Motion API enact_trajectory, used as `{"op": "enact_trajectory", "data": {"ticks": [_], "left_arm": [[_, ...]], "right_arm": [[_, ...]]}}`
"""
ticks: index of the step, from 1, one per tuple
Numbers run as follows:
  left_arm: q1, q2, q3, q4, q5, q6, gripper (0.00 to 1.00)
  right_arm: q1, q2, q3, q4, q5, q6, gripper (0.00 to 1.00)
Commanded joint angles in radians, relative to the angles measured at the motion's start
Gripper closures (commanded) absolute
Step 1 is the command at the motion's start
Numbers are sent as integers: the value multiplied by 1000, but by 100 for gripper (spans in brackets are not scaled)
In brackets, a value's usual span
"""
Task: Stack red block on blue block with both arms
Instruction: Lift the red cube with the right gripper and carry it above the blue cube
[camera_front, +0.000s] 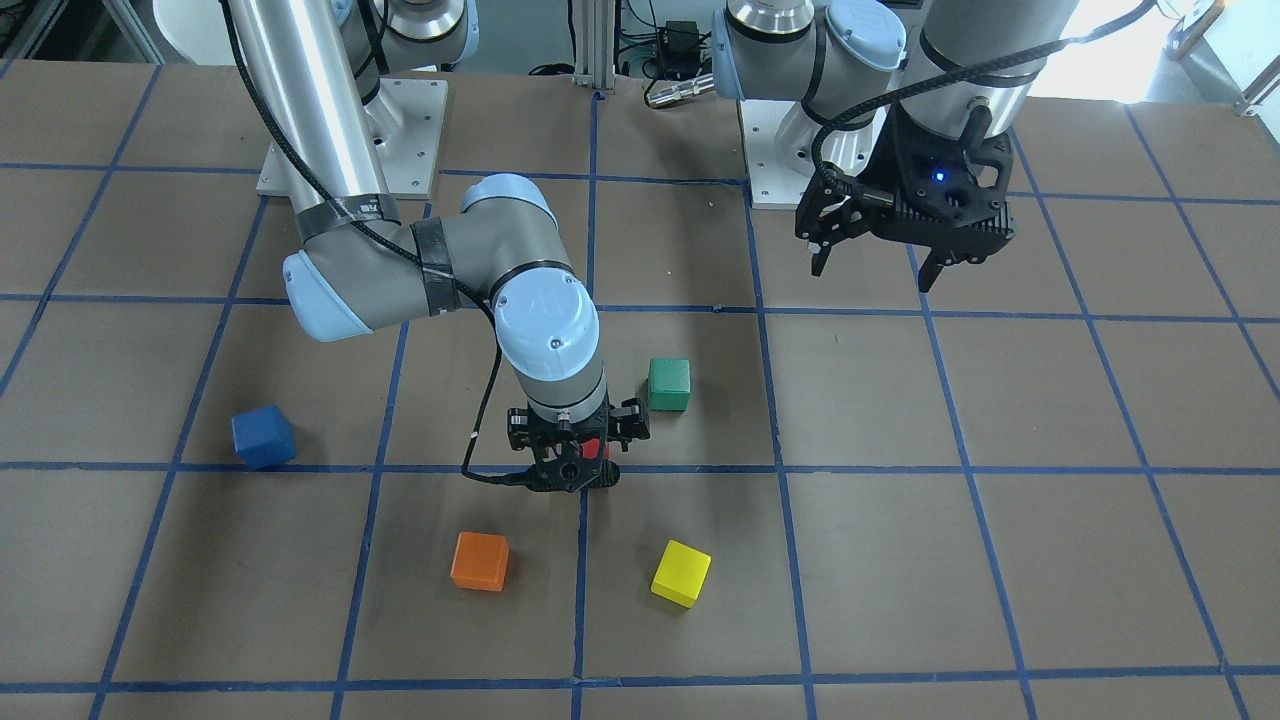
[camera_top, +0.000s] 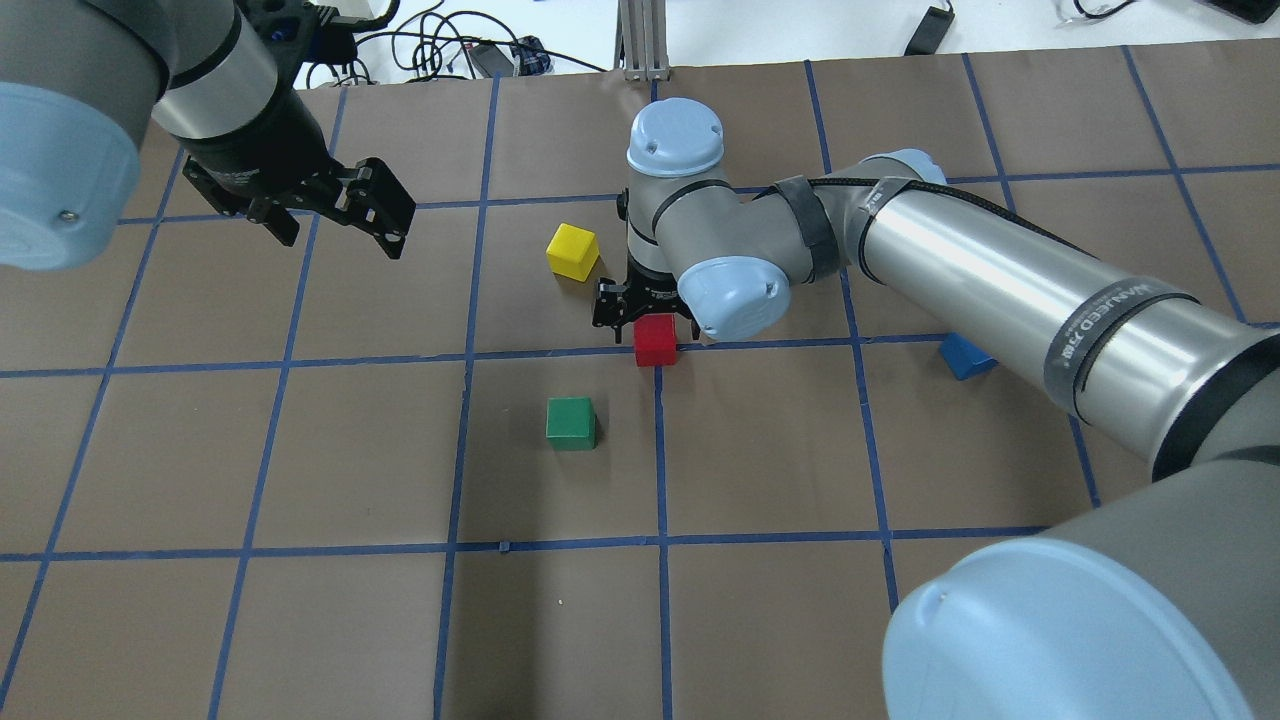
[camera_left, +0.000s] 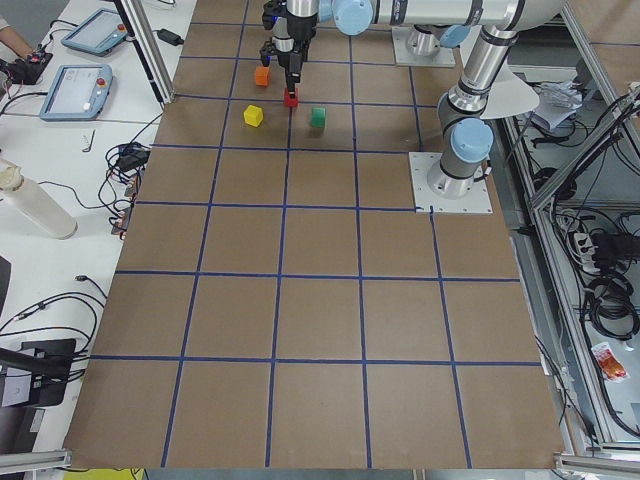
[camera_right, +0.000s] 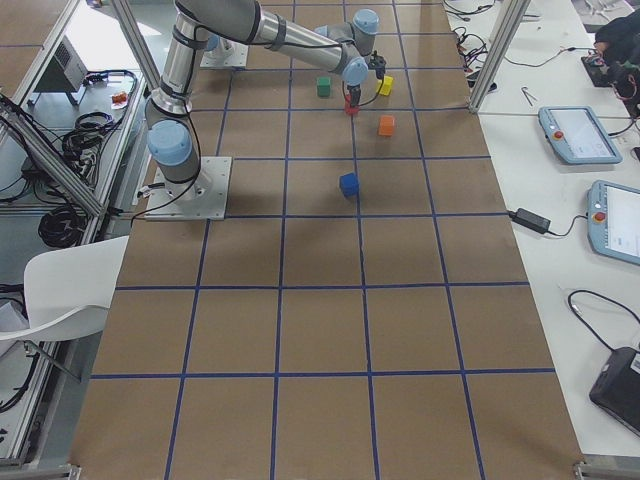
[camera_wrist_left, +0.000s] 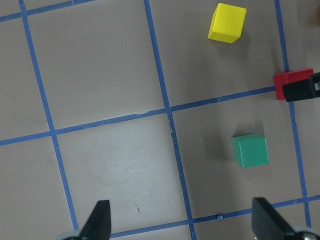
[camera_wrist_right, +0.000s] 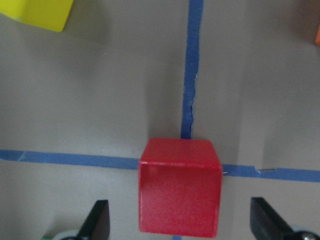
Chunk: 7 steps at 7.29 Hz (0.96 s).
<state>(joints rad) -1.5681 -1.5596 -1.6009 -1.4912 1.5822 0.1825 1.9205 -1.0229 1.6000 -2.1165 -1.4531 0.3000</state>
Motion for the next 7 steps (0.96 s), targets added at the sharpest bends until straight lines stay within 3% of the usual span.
{"op": "enact_trajectory", "data": {"ticks": [1,2,3,5,7], "left_arm": [[3,3,0,-1,2,0,0],[3,3,-1,6,1,0,0],[3,0,1,2,2,0,0],[3,3,-5,0,1,0,0],[3,3,-5,0,2,0,0]], "right_arm": [[0,10,8,-11,8,-1,22],[0,14,8,-11,2,5,71],[0,11,2,-10,5,5,100],[-6,-20,-37,21,-10,4,100],[-67,-133,-67,207,-100,-15,100]]}}
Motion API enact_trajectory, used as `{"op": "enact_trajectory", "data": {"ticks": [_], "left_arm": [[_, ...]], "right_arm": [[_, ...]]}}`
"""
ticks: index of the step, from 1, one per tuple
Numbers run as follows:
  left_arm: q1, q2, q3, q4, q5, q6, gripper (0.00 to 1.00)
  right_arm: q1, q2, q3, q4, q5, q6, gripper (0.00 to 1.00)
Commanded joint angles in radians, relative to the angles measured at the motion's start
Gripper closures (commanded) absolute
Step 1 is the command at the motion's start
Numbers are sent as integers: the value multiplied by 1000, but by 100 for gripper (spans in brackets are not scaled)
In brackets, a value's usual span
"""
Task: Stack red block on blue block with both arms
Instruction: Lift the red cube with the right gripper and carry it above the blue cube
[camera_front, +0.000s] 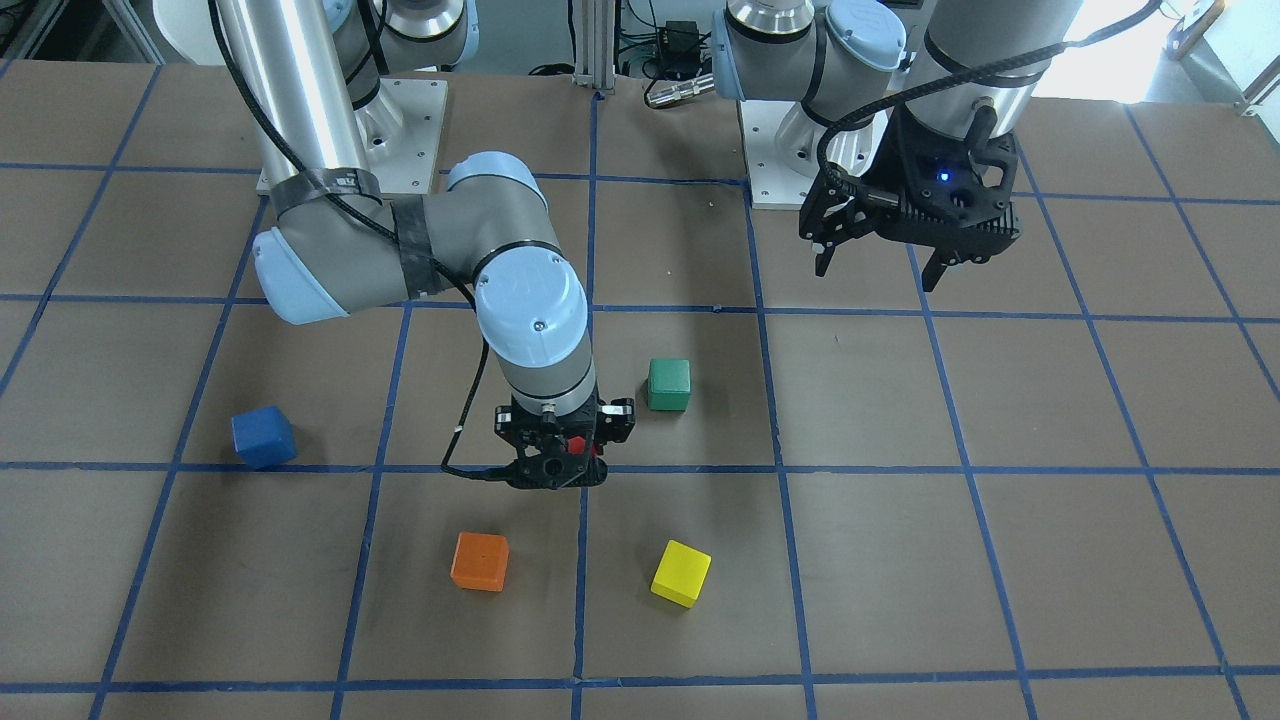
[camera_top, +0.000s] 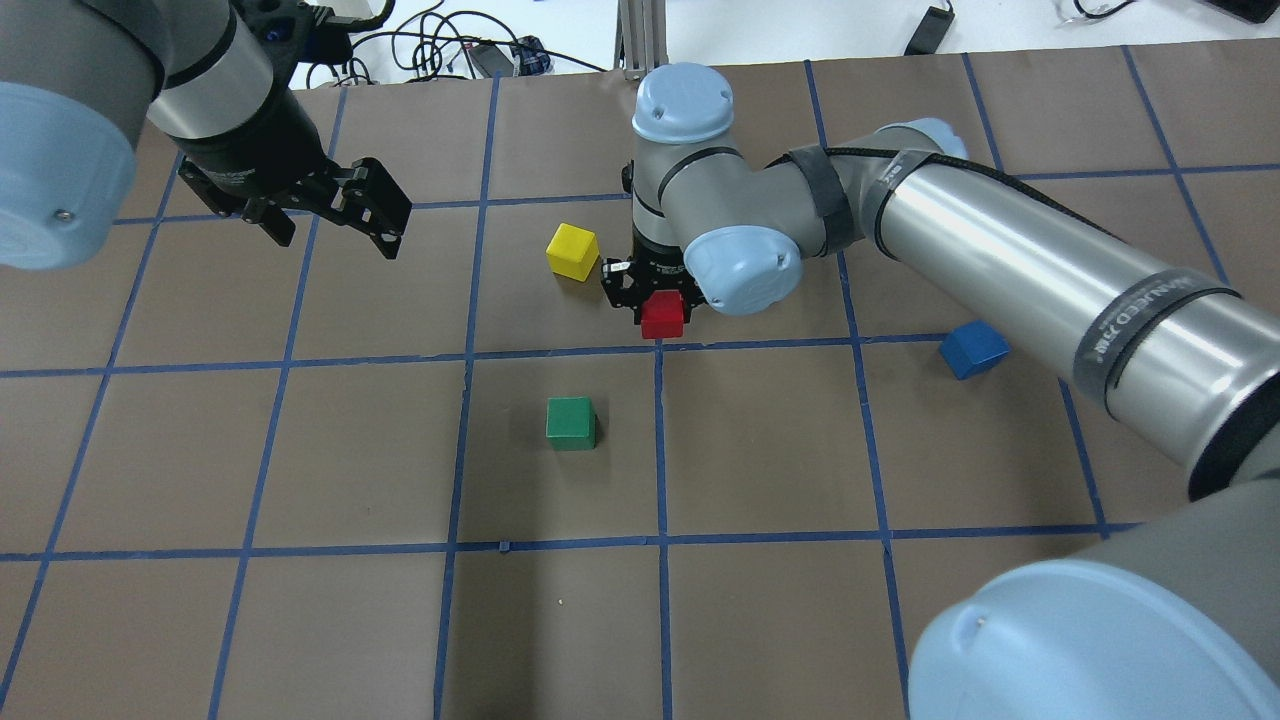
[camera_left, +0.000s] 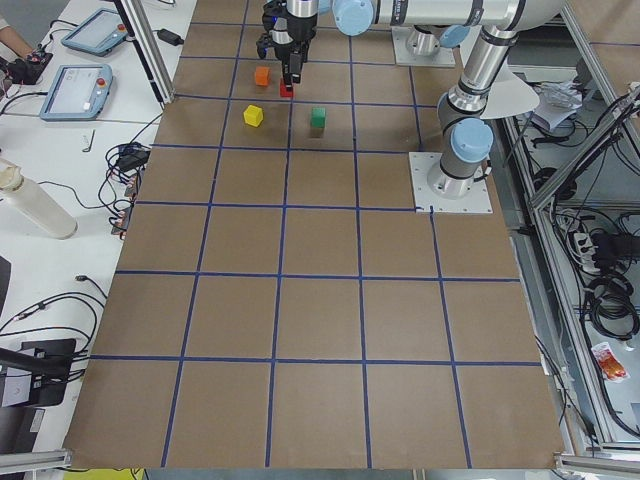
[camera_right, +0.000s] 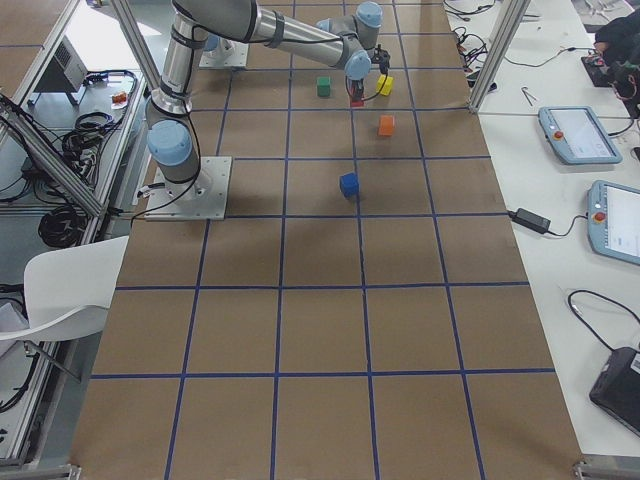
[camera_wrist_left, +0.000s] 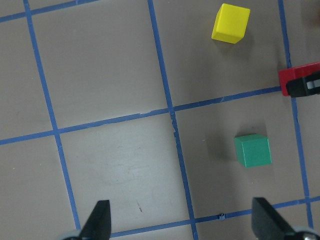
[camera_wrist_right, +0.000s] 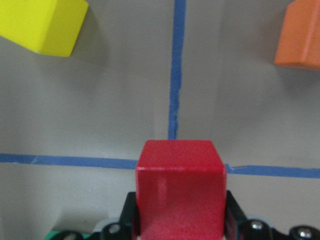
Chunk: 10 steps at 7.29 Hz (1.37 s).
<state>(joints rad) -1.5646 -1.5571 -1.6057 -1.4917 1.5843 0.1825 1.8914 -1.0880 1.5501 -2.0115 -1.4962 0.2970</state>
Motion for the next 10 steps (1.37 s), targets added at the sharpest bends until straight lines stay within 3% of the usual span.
{"op": "enact_trajectory", "data": {"ticks": [1,4,7,10], "left_arm": [[0,0,-2,1,0,0,0],[0,0,-2,1,-1,0,0],[-3,-1,1,2,-1,-3,0],[-2,-3,6,4,-1,-3,0]], "right_arm": [[-108,-123,-13,175,-62,-42,100],[-317,-254,10,327,-68,-365,100],[-536,-300,114,309,-69,-756,100],[-569,-293,210,180,-69,-896,100]]}}
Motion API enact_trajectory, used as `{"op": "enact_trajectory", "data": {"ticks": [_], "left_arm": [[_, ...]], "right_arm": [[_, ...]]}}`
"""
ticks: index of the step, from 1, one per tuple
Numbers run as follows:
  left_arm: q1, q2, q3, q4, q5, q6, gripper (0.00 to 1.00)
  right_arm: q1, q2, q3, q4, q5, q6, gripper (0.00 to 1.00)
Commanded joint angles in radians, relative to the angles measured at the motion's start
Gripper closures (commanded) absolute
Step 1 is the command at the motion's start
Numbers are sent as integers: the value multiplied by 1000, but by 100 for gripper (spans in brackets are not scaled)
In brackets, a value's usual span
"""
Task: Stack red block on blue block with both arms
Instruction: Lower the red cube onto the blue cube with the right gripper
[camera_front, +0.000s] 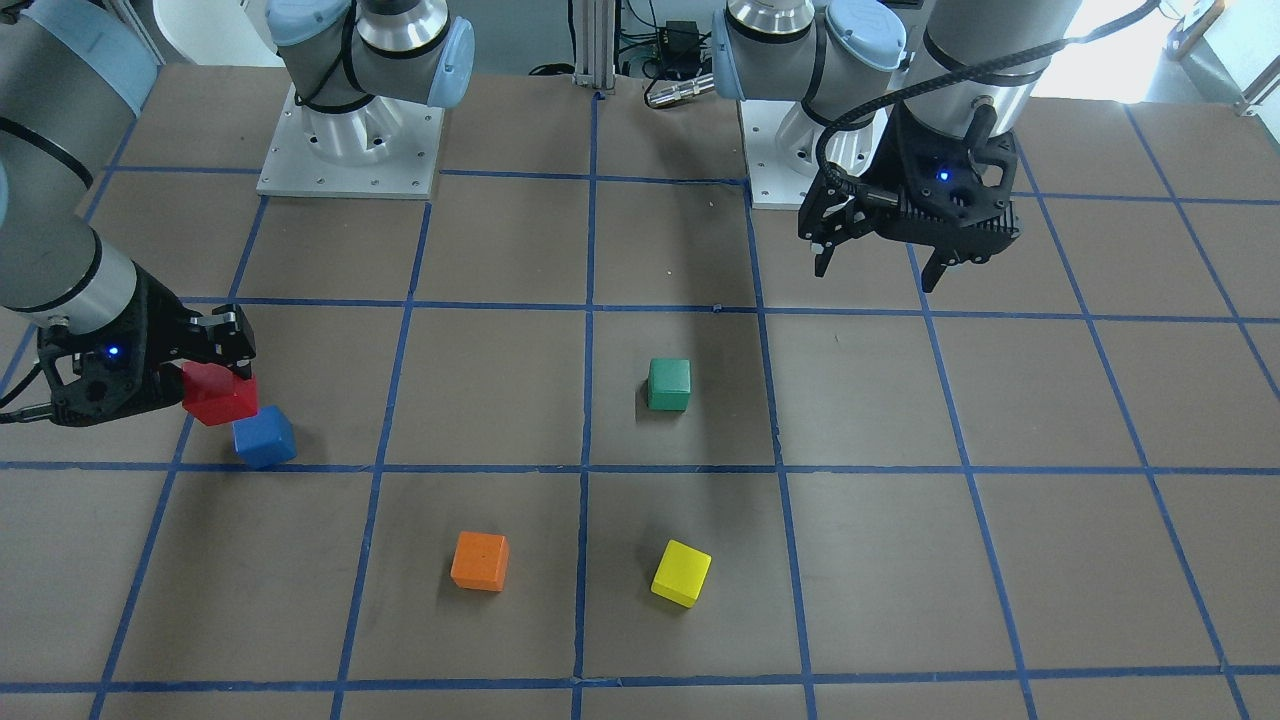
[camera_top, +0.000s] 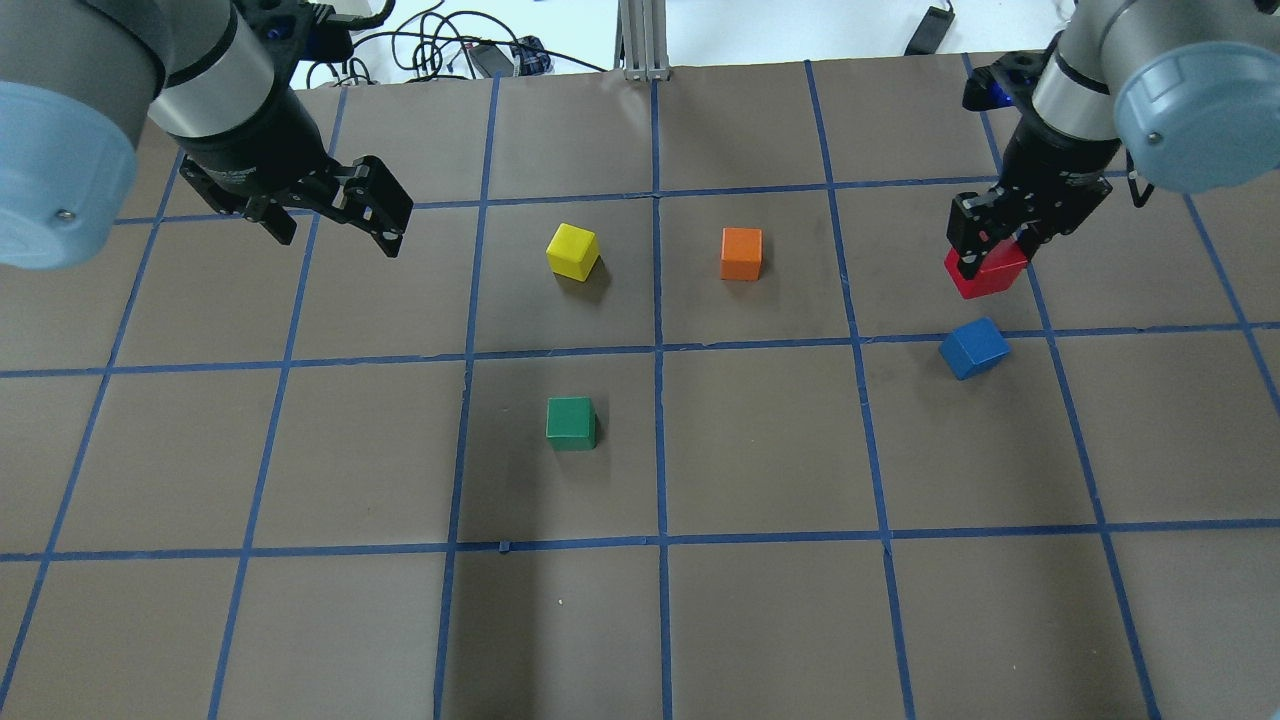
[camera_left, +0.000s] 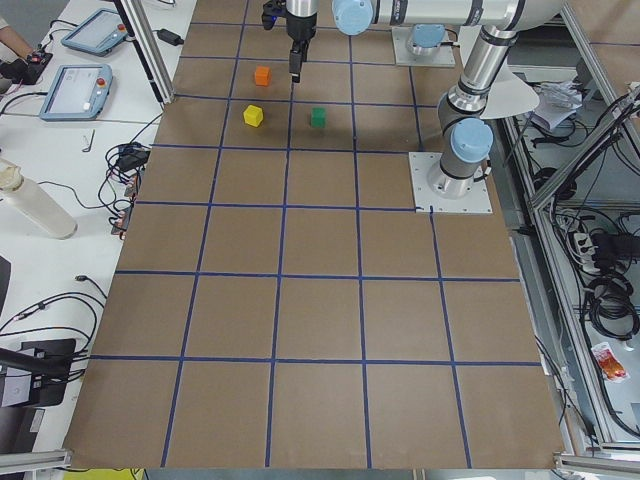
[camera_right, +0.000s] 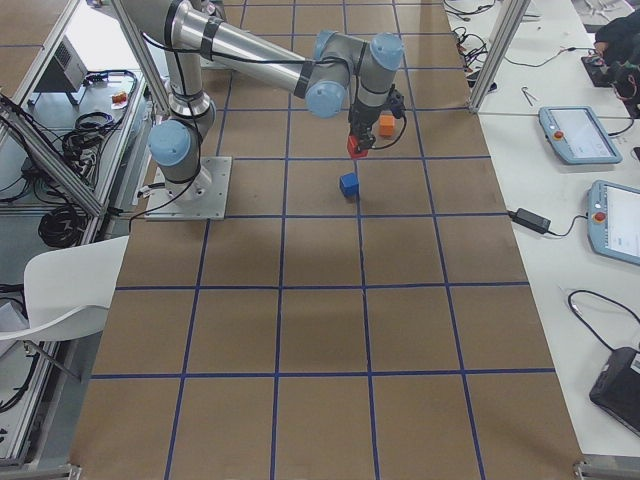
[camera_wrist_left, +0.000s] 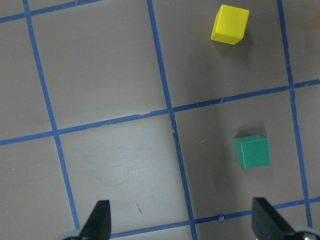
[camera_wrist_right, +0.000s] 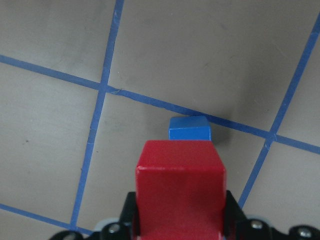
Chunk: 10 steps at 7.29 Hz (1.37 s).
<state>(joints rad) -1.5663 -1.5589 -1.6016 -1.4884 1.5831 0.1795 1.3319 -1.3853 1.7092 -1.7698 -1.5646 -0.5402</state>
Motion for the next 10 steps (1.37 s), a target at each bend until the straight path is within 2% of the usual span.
{"op": "enact_trajectory", "data": {"ticks": [1,3,4,10], "left_arm": [[0,-1,5,-1,0,0,0],[0,-1,3,-1,0,0,0],[0,0,0,0,0,0,0],[0,-3,2,5,0,0,0]], "right_arm": [[-10,5,107,-176,-6,-69,100],[-16,6,196,-267,-23,-73,100],[-16,9,205,-301,-25,-73,100],[-17,11,236,-304,-28,-61,100]]}}
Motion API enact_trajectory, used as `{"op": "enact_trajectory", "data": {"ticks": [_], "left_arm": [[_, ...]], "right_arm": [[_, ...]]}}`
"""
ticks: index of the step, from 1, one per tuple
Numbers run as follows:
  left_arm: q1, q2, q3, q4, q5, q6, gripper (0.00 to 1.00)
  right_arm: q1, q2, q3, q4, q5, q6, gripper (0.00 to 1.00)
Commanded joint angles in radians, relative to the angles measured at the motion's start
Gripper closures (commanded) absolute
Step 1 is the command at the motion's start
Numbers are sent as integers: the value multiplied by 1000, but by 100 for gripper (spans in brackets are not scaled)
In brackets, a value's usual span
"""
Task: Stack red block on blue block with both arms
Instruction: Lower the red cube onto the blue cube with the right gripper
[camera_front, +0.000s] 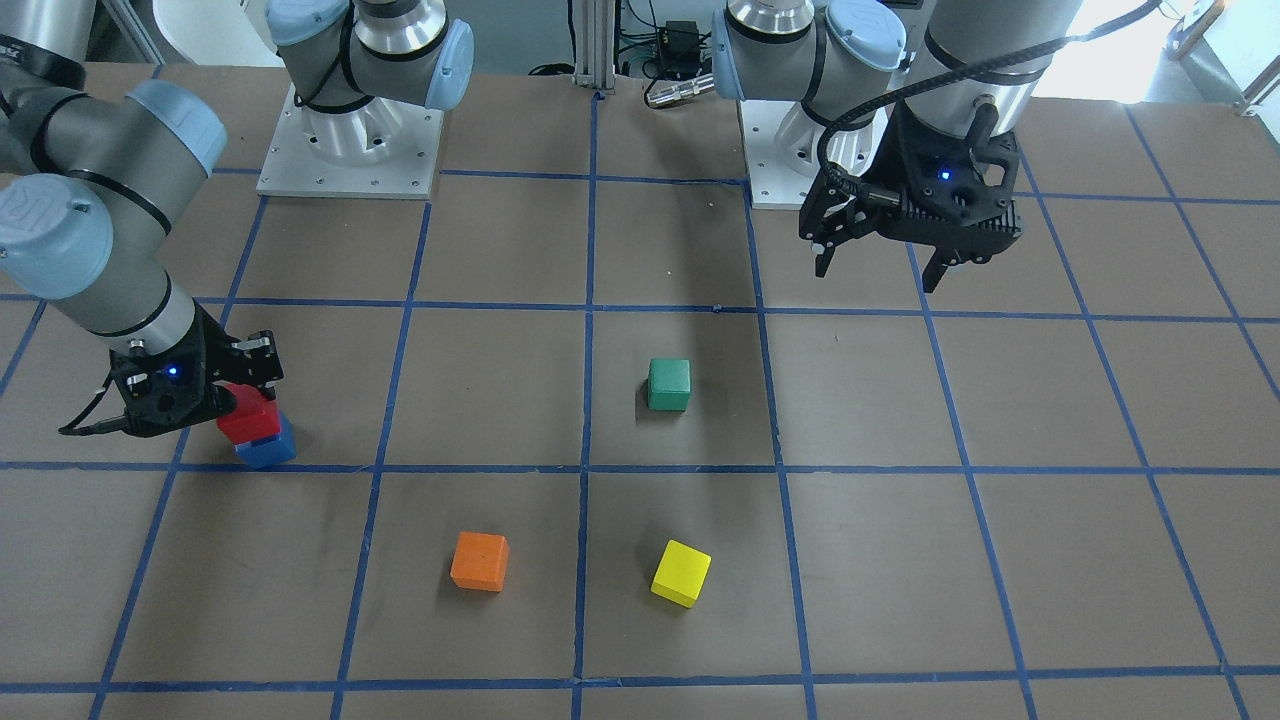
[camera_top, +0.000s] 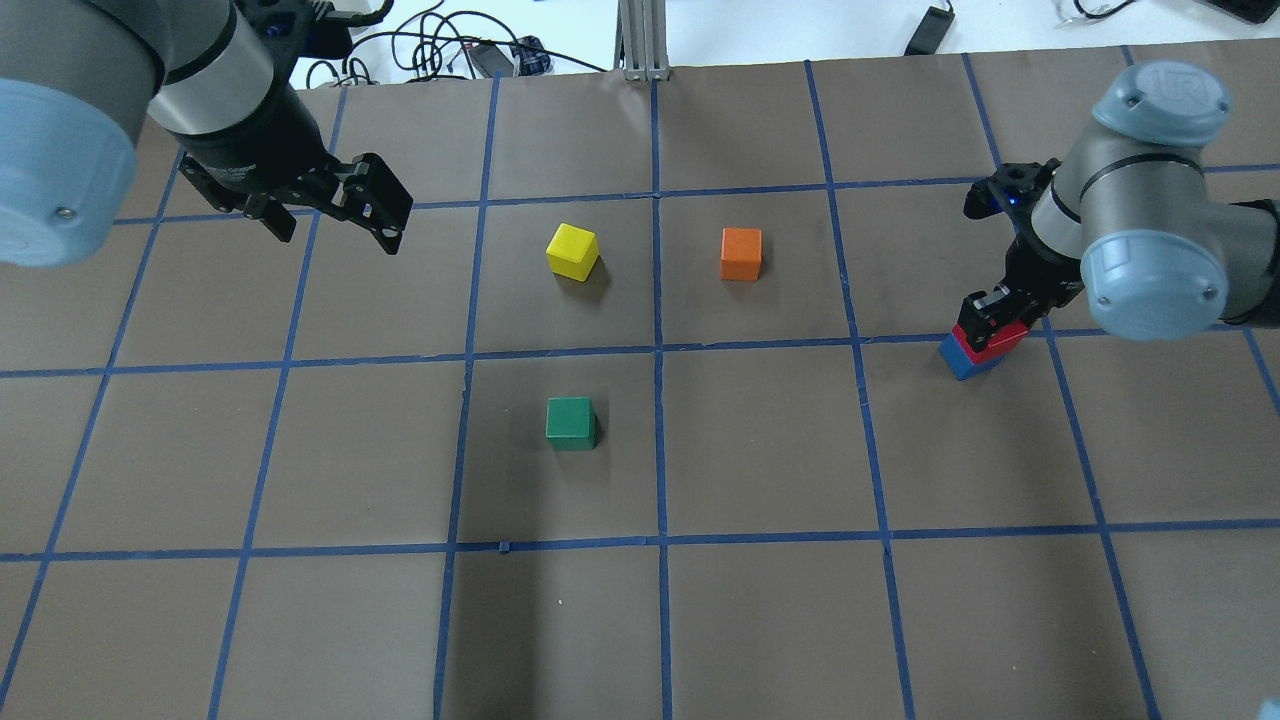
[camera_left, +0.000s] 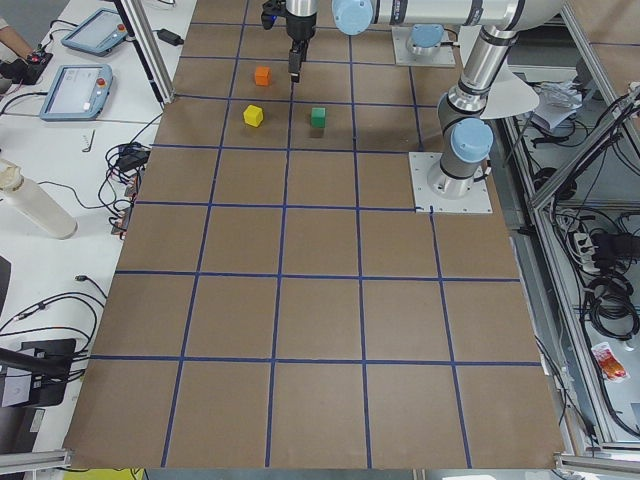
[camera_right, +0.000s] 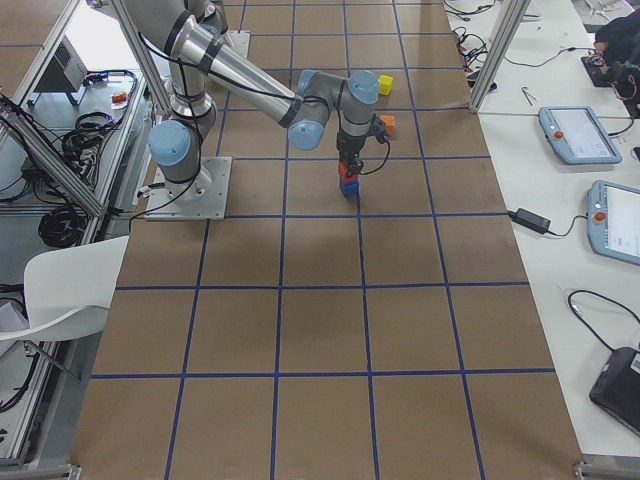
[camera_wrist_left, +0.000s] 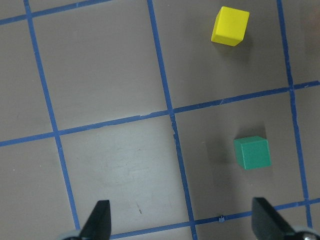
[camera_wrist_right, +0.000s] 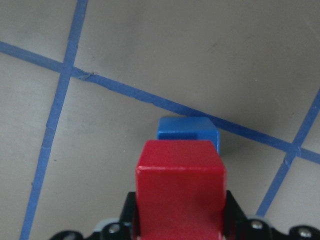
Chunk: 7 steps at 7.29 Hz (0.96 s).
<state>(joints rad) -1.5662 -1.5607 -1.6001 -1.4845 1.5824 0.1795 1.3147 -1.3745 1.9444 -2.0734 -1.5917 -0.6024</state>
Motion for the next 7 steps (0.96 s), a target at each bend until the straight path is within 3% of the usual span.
{"op": "enact_trajectory", "data": {"ticks": [1,7], "left_arm": [[0,1,-3,3,1,0,0],[0,1,-3,3,1,0,0]], "right_arm": [[-3,2,1,-1,-2,0,100],[-23,23,-1,-4,6,9,100]]}}
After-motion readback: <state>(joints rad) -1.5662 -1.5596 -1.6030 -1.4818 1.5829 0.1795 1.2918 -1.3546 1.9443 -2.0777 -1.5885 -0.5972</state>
